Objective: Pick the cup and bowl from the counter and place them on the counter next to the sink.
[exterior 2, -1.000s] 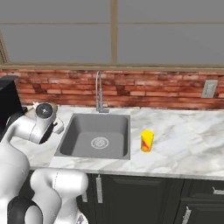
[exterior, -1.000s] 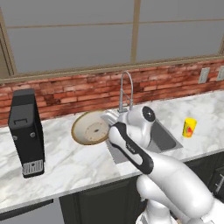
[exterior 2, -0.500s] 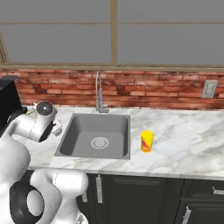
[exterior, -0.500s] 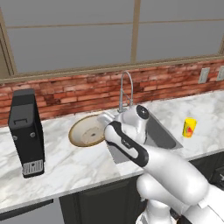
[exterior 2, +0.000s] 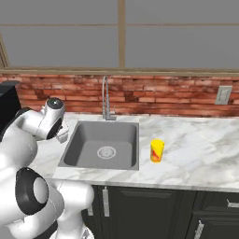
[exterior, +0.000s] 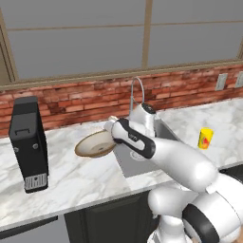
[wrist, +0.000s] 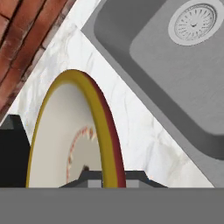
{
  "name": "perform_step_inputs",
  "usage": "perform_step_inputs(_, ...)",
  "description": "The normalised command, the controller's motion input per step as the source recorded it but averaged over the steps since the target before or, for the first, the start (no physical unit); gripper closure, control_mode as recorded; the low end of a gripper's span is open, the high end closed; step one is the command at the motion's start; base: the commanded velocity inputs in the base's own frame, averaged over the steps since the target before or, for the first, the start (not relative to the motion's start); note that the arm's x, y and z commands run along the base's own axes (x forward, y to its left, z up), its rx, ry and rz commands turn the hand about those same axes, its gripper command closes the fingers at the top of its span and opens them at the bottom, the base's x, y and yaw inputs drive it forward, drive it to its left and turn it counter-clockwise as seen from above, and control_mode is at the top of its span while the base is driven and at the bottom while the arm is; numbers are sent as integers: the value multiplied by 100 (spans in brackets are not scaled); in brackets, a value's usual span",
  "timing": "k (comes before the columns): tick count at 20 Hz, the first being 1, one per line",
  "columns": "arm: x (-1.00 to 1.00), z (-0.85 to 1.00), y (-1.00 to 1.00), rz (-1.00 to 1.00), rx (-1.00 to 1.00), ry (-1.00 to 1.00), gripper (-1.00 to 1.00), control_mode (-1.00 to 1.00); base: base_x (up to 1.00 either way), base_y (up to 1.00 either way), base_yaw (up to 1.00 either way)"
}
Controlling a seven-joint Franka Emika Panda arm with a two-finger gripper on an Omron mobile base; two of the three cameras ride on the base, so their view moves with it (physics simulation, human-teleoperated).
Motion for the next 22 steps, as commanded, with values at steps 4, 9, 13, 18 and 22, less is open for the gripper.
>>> perform_step_inputs(4,14,-14,1,0,0,6,100,-100,0,0,0)
perform_step_inputs(9,12,-19,9,0,0,0,100,-100,0,0,0)
perform_step_inputs(13,5,-27,11,0,0,0,100,-100,0,0,0)
perform_step_inputs(18,0,-35,21,0,0,0,100,-100,0,0,0)
perform_step_inputs(22,0,-25,3,0,0,0,100,-100,0,0,0)
